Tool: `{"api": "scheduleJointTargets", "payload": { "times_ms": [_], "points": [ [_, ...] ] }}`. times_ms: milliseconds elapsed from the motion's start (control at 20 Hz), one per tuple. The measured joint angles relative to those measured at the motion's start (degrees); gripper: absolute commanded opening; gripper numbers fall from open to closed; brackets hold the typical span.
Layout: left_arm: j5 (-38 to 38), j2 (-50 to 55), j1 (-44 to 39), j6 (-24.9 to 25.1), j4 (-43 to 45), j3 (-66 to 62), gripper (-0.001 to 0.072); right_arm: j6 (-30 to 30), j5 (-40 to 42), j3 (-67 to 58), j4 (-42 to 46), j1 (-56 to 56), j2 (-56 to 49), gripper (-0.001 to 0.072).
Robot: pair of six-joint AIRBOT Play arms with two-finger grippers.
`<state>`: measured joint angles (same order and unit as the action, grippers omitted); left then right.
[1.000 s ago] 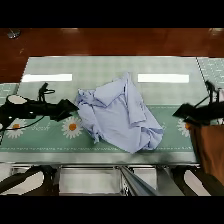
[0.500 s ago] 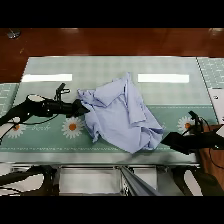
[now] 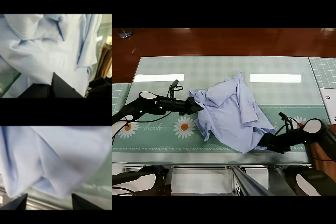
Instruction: Fold the shirts.
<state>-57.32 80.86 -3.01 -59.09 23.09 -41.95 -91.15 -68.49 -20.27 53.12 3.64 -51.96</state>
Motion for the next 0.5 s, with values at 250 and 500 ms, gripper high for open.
{"api": "scheduleJointTargets", "payload": {
  "times_ms": [250,500],
  "points": [
    [-0.13,0.00,0.00,0.04,0.00,-0.15,0.0037,2.51,8.81,-0.31,-9.07,3.65,-4.98,0.0019],
    [-3.85,-1.75,2.73,0.07,-2.25,-5.90,0.0037,8.83,7.45,-10.36,-13.07,1.51,-5.99,0.0018]
  ]
}}
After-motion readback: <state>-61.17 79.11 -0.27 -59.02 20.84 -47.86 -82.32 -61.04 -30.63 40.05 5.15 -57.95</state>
